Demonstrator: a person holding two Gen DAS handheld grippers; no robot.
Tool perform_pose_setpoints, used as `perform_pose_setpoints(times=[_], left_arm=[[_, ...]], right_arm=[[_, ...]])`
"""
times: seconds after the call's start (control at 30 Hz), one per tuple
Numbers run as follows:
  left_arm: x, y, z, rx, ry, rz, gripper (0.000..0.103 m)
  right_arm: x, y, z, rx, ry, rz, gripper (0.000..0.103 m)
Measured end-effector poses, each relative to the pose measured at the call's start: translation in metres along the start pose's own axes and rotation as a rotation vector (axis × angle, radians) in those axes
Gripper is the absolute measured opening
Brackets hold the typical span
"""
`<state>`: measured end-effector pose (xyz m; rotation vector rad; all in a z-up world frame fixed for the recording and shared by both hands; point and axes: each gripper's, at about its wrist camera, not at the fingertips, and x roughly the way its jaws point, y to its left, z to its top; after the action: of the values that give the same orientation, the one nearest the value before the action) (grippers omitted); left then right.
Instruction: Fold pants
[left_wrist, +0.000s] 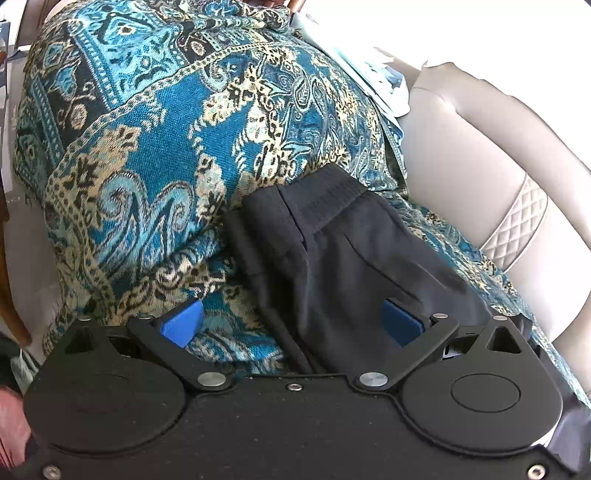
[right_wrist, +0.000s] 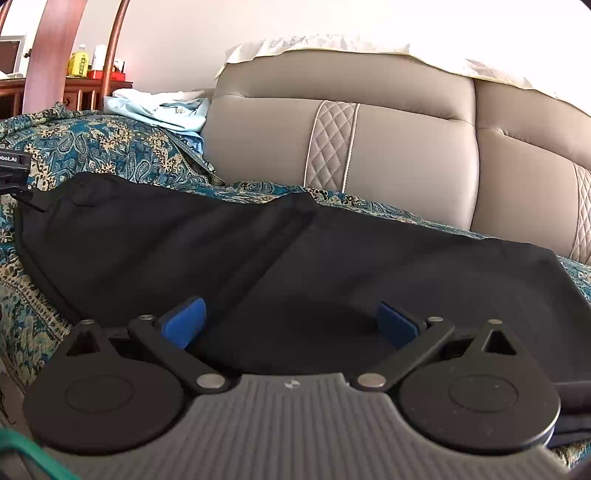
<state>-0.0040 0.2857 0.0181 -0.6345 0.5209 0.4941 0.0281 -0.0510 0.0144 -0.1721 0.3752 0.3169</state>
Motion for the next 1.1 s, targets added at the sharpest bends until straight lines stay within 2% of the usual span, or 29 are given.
perform_pose_setpoints(times=[0.13,0.37,0.5,0.7,0.93,1.1], left_arm=[[0.007,0.0,0.008,0.003,-0.021,-0.022,0.102],[0.039,0.005,0.029,-0.06,0.009,-0.023,0.102],[0.049,0.005,0.032,-0.058,0.005,-0.023,0.102],[0.059,-0.005,0.029,0.005,-0.014,0.018,0.102],[0.075,-0.028,0.033,0.105,0.04,0.108,0.102],[0.077,-0.03,0.032,0.099,0.026,0.102,0.102]], right_arm=[[0.001,0.0,0.0,-0.006,0.0,0.008,0.103],[0.003,0.002,0.001,-0.025,-0.001,0.02,0.103],[0.003,0.002,0.0,-0.025,0.0,0.025,0.103],[0.004,0.003,0.0,-0.029,-0.001,0.025,0.103],[0.004,0.003,0.0,-0.029,-0.002,0.024,0.103],[0.004,0.003,0.0,-0.029,-0.003,0.024,0.103]])
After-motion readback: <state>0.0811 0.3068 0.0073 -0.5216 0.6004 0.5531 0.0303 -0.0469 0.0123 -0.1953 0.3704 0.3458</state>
